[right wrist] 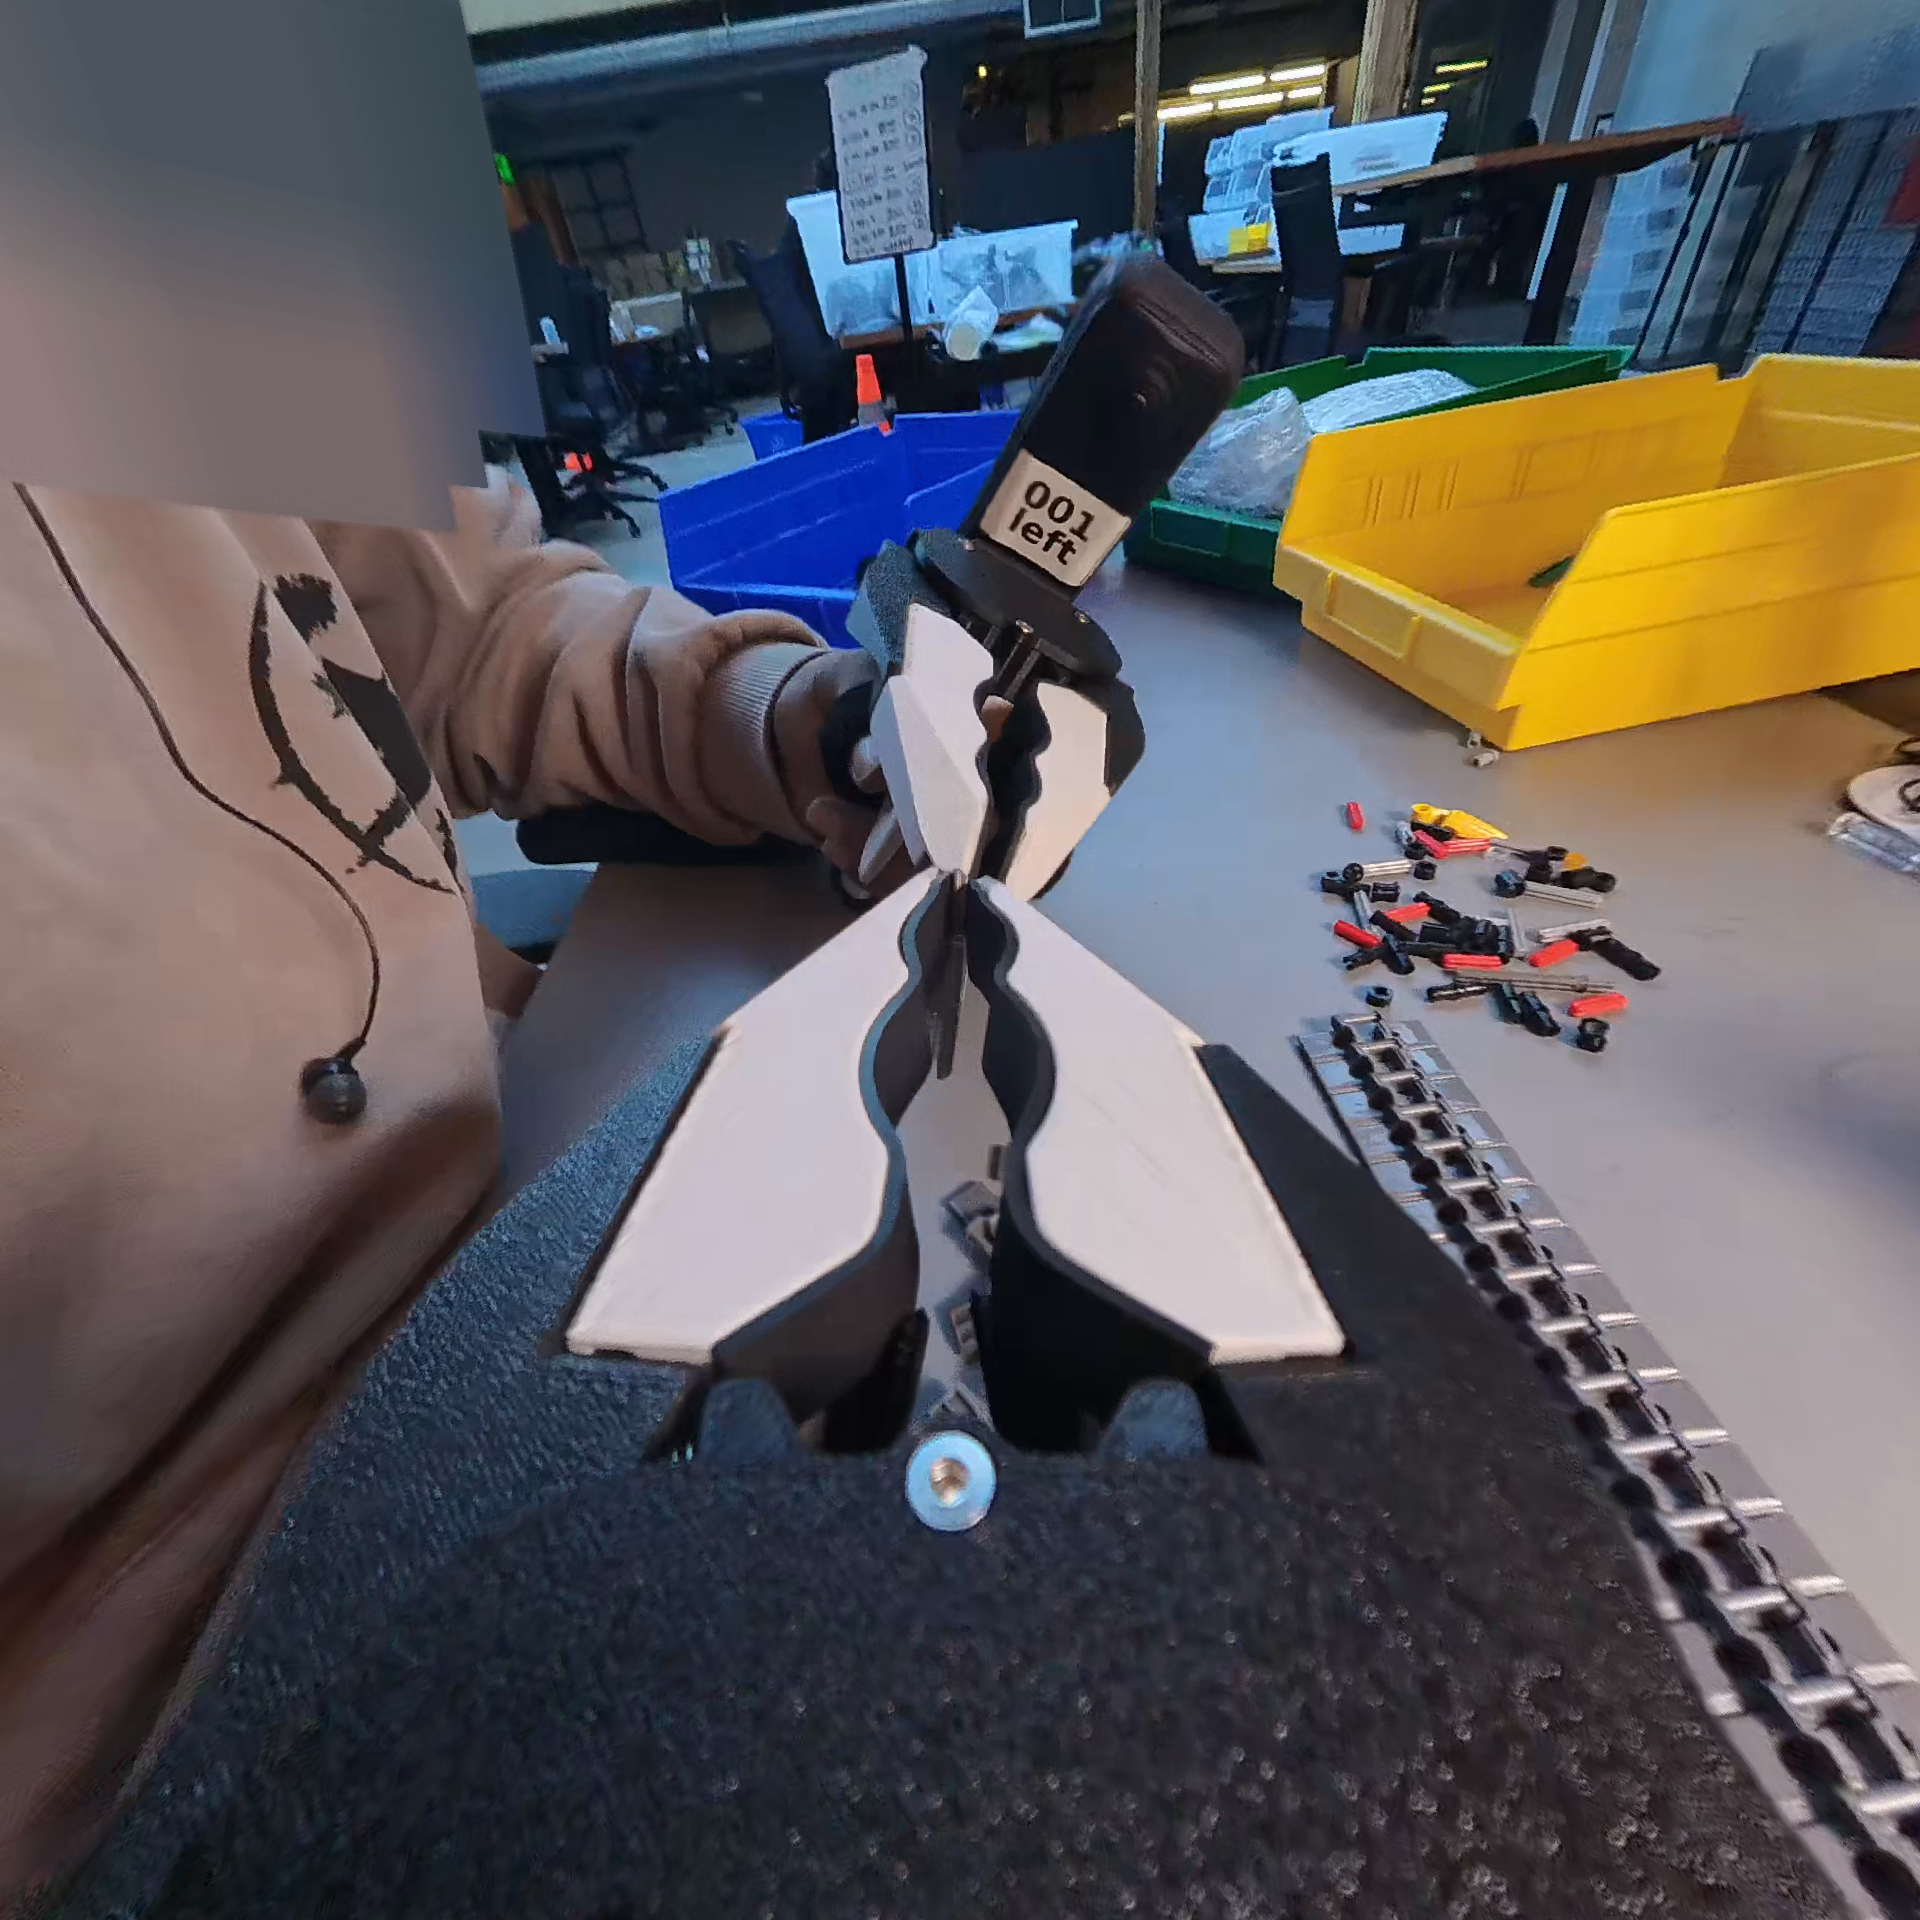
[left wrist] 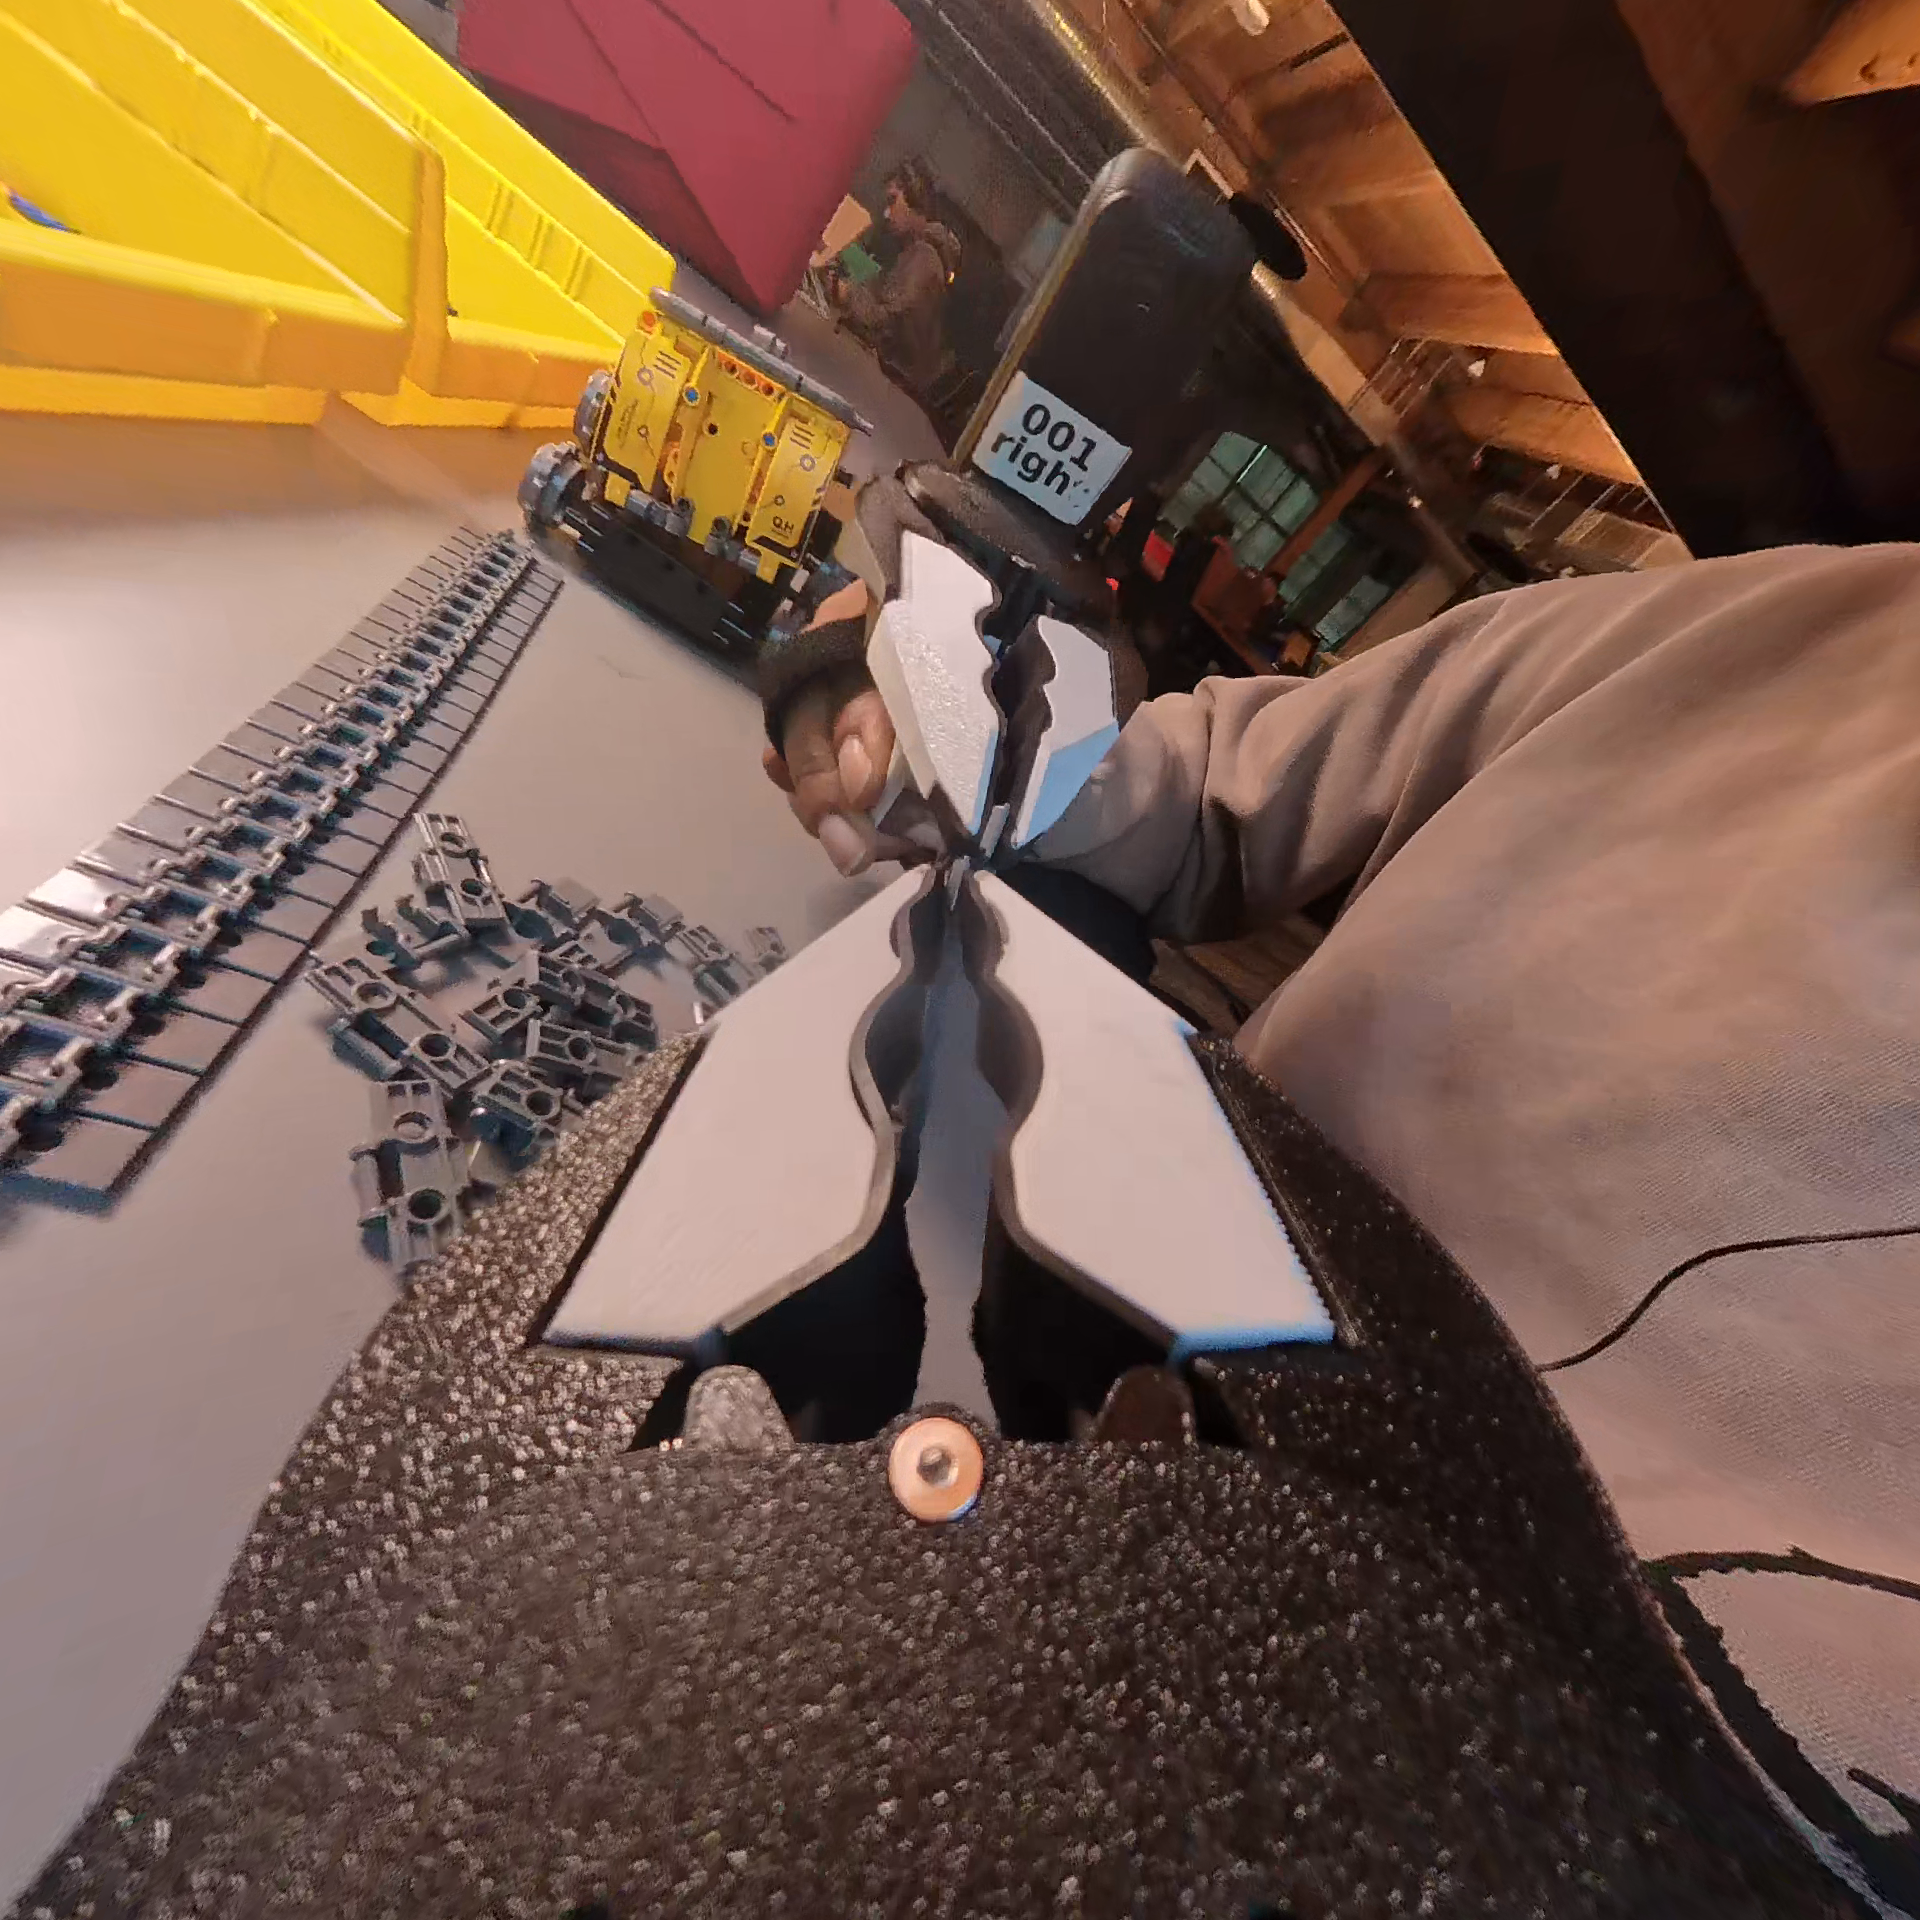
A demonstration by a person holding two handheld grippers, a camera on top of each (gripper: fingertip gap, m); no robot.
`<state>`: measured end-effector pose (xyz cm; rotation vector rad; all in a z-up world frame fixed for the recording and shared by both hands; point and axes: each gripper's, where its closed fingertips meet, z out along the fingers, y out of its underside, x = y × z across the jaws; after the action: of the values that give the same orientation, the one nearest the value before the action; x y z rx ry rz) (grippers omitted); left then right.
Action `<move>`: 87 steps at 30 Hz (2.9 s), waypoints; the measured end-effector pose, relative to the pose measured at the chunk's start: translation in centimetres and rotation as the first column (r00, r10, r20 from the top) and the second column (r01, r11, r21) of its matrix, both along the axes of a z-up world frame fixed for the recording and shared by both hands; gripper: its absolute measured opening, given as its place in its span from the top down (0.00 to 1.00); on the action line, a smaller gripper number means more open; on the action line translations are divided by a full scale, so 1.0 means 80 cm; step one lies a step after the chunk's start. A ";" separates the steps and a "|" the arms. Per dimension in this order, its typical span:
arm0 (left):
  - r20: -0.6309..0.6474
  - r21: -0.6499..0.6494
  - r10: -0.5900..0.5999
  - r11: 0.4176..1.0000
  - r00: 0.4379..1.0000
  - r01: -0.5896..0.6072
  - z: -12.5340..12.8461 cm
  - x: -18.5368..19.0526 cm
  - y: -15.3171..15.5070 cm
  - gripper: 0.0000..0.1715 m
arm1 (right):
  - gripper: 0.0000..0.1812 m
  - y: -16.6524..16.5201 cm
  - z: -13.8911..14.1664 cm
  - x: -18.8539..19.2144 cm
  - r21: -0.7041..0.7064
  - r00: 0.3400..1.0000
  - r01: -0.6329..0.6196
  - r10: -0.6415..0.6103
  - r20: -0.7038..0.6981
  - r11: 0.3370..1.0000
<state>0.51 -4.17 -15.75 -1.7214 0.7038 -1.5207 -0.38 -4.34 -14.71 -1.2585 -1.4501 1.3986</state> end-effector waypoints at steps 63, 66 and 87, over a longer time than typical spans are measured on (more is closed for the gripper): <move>-0.140 0.072 0.245 0.969 0.959 -0.237 -0.011 -0.058 0.054 0.99 | 0.92 -0.081 -0.126 0.015 0.342 0.827 -0.384 0.155 0.541 0.858; -0.137 0.075 0.248 0.968 0.959 -0.240 -0.010 -0.059 0.054 0.99 | 0.92 -0.043 -0.117 0.013 0.333 0.859 -0.258 0.057 0.508 0.907; -0.077 0.127 0.181 0.977 0.980 -0.170 0.006 -0.052 0.039 0.98 | 0.97 0.039 -0.027 -0.054 0.102 0.964 -0.030 0.002 0.266 0.994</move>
<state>-3.67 -1.03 -15.24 -1.7206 0.6550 -1.2634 -4.72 -1.20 -16.86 -1.4093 -1.6944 1.1794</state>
